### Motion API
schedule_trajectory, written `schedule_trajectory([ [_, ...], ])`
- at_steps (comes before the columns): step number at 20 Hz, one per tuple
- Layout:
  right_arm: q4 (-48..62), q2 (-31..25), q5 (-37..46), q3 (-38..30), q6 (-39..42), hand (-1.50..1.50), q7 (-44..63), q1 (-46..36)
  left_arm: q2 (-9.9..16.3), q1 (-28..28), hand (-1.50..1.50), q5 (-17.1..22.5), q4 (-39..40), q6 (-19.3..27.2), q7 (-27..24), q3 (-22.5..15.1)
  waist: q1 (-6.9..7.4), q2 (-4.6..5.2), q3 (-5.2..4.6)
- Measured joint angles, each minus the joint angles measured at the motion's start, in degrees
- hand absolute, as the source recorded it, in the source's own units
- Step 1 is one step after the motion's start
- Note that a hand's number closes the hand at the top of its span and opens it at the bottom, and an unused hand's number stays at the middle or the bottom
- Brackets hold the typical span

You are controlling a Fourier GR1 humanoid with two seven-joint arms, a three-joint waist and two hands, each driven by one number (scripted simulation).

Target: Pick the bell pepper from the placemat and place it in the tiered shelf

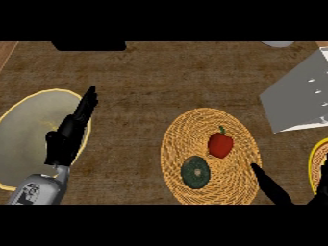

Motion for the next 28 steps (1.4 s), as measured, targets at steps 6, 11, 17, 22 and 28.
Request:
schedule_trajectory([
  [6,-5.49,-2.95,14.64,2.04,8.37,-1.5,19.84,-0.19,-0.46,-1.41,0.0,-0.27,1.19,-0.94,-0.11,0.21,0.93,0.16,-0.13],
  [11,-9.57,-5.47,22.77,3.65,21.65,-1.5,35.52,-1.87,-0.78,-1.7,0.0,-0.57,1.46,-1.31,-0.56,0.01,1.6,0.27,-0.25],
  [17,-12.99,-7.09,30.41,6.48,39.31,-1.5,52.61,-7.79,-1.27,-2.65,0.0,-0.78,2.86,-1.81,-1.28,0.11,2.16,0.31,-0.26],
  [22,-14.76,-3.47,35.63,8.46,49.95,-1.5,60.95,-16.63,-1.7,-2.31,0.0,-0.65,3.36,-2.27,-2.17,0.45,2.11,0.01,-0.08],
  [28,-11.93,3.46,42.04,10.24,55.72,-1.5,64.21,-24.57,-1.89,-1.87,0.0,-0.91,3.15,-2.38,-1.99,1.09,1.56,-0.17,0.08],
])
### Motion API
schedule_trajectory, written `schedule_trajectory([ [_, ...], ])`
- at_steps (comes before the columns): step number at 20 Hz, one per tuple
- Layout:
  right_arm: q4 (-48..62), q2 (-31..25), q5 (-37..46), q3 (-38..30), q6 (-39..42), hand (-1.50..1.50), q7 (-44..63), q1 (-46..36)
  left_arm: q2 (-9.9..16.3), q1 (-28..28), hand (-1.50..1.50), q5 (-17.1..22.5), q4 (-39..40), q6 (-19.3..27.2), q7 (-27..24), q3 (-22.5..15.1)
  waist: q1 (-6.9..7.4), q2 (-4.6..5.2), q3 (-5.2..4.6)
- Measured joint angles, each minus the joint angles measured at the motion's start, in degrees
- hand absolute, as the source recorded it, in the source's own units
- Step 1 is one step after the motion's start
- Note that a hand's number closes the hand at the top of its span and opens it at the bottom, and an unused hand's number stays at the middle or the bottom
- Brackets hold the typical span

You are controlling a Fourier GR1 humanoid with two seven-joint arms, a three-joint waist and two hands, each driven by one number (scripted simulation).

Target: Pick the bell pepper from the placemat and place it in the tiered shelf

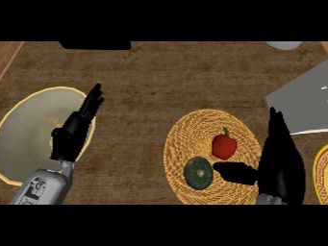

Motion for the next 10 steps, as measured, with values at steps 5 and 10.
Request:
schedule_trajectory([
  [5,4.29,1.85,2.38,-0.01,2.12,-1.5,0.5,-4.5,-0.86,-0.62,0.0,-0.73,1.2,0.29,-0.24,0.26,-0.31,0.0,0.07],
  [10,6.62,2.38,2.92,-0.86,3.09,-1.5,0.59,-6.69,-1.28,-1.23,0.0,-1.01,1.69,0.14,0.07,0.82,-0.53,-0.06,0.12],
])
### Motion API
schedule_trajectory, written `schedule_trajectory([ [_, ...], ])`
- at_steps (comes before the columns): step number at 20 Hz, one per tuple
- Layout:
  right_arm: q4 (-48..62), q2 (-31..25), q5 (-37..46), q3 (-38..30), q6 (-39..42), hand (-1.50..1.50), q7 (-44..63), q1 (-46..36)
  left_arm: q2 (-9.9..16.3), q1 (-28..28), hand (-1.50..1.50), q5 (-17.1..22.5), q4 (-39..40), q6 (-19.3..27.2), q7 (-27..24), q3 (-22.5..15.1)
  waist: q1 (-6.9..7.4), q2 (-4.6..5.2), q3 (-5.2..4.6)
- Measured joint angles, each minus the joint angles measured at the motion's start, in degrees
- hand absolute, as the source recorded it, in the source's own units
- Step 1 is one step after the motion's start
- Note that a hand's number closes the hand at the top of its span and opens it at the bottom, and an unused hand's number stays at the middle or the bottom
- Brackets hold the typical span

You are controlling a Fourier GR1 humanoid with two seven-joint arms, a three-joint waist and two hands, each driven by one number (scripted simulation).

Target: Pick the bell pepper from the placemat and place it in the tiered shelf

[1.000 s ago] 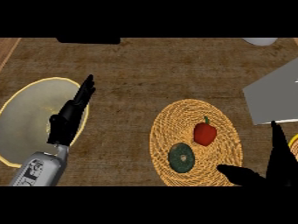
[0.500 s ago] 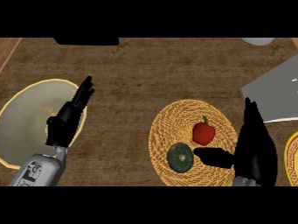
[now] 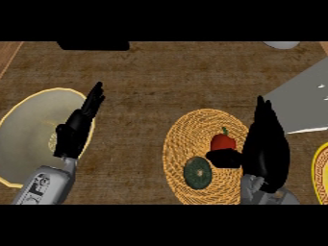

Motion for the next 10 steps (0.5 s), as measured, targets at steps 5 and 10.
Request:
schedule_trajectory([
  [5,3.27,0.14,-0.71,-0.8,0.23,-1.5,-0.03,-2.34,0.48,0.22,0.0,0.3,-0.07,-1.28,-0.36,0.81,0.14,-0.01,0.02],
  [10,5.29,0.18,-1.23,-1.31,-0.13,-1.5,0.02,-2.73,-0.28,1.39,0.0,-0.59,-1.15,-0.81,0.0,0.15,0.18,-0.05,0.03],
])
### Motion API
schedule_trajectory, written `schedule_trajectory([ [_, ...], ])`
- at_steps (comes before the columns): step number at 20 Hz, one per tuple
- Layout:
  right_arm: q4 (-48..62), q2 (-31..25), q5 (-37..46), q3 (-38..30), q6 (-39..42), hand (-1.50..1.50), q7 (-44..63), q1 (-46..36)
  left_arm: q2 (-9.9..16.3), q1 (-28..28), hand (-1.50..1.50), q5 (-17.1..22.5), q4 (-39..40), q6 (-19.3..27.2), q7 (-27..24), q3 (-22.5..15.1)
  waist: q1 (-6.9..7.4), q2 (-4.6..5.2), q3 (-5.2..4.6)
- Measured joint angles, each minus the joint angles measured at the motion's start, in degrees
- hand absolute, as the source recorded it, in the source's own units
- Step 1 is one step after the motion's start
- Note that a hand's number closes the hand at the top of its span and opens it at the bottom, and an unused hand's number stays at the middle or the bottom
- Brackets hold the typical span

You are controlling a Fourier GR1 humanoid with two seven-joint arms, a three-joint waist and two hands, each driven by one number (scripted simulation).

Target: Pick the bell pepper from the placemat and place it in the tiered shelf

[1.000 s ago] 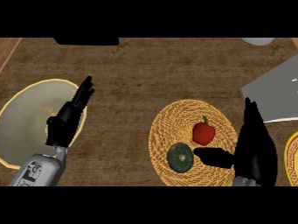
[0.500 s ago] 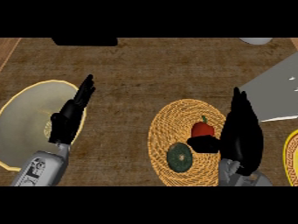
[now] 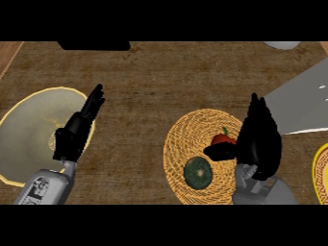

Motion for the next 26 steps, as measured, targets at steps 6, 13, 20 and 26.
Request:
schedule_trajectory([
  [6,2.63,0.01,-0.68,-0.83,-0.29,-1.5,-0.07,-0.19,-0.26,-0.1,0.0,-0.36,0.02,-0.21,0.15,0.49,-0.15,0.01,0.0],
  [13,5.17,0.0,-1.53,-1.11,-0.71,-1.5,-0.09,-0.19,-0.58,0.79,0.0,-0.83,-1.12,-0.35,0.23,0.82,-0.13,0.01,0.03],
  [20,9.34,-0.02,-1.68,-1.31,-1.74,-1.5,-0.36,-1.03,-0.37,0.43,0.0,-0.7,-0.66,-1.32,0.5,1.89,-0.11,0.07,0.04],
  [26,12.06,-0.03,-1.85,-1.51,-3.25,-1.5,-0.64,-1.07,-1.01,0.7,0.0,-1.4,-0.63,-1.35,0.44,1.97,-0.16,0.07,0.04],
])
